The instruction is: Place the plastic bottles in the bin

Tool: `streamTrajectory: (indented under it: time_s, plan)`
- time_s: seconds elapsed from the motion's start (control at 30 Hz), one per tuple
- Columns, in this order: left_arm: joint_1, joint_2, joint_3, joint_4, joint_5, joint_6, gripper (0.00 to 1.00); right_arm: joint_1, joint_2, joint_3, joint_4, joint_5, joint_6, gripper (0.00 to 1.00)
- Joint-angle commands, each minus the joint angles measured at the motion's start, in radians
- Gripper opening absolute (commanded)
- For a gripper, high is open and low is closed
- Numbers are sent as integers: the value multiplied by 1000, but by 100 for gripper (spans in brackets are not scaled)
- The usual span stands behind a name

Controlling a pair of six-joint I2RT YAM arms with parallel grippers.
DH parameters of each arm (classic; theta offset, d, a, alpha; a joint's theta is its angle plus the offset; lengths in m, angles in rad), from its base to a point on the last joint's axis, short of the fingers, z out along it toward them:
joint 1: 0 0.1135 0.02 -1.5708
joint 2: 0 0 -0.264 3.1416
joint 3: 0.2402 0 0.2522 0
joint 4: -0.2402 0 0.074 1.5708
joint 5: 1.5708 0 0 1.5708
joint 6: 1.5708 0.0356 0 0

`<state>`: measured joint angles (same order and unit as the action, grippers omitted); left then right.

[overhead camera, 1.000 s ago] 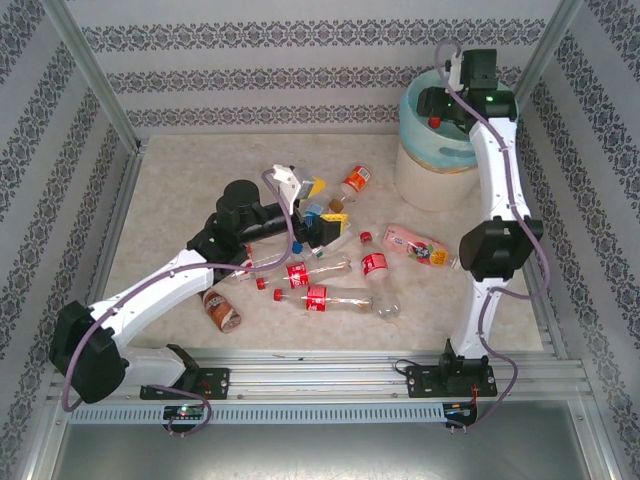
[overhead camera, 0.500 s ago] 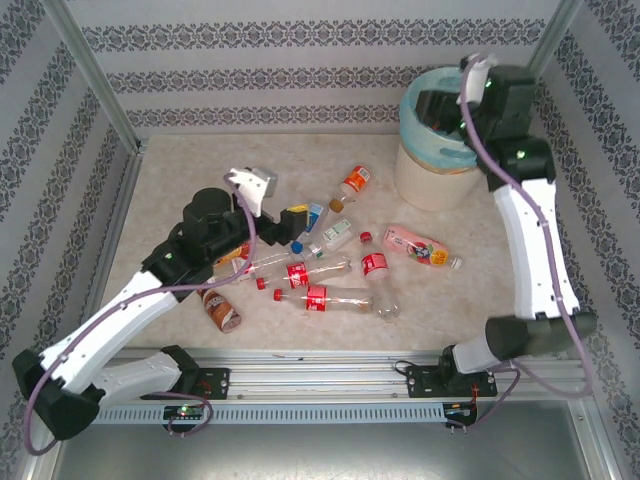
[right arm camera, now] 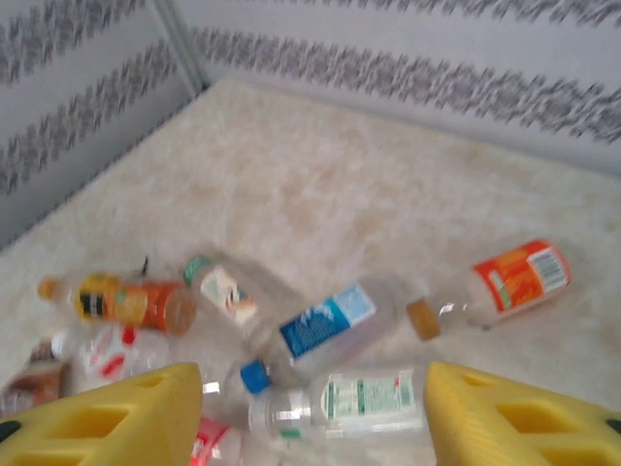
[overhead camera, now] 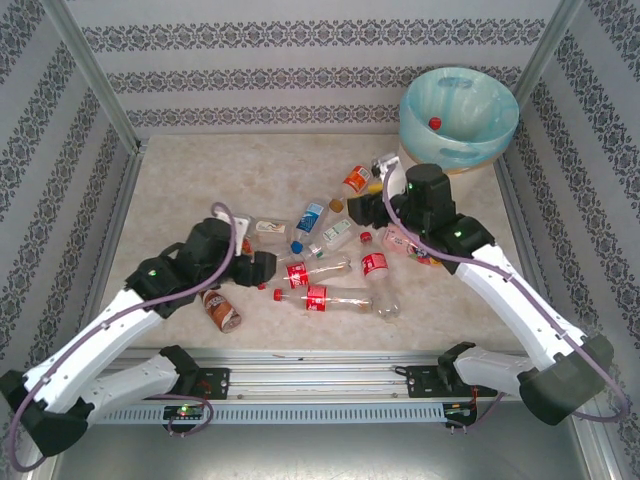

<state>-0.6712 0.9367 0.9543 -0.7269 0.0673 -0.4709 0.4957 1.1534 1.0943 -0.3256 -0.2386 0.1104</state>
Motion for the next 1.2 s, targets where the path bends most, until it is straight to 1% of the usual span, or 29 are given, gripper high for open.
streamTrajectory:
  time_s: [0.0,0.1,0.23,0.3,0.37,0.5,0.6,0.8,1.17]
  plan:
    - [-13,25,-70,55,111,-112,77,44,-31,-39,-52,-134,-125,60]
    - [-13,7,-112,95,71,-147,78,128,-8,-70,-179,-132,-265,64]
    - [-13,-53,-108,55,-96,-169,80,275,79,-96,-250,-49,-395,69]
    - [-13,-94,-95,30,-172,-167,81,334,149,-93,-264,-3,-424,71]
    - [-11,-139,-85,13,-231,-161,81,367,218,-82,-277,17,-433,71]
    - [-11,-231,-78,-18,-323,-144,82,404,334,-52,-300,47,-446,71]
    - [-11,-279,-84,-16,-360,-115,83,425,381,-46,-306,36,-457,71]
    - [-11,-299,-75,-12,-399,-74,84,449,465,-28,-314,103,-465,72]
    - [-11,-342,-81,-40,-418,-67,84,486,594,24,-314,153,-477,71]
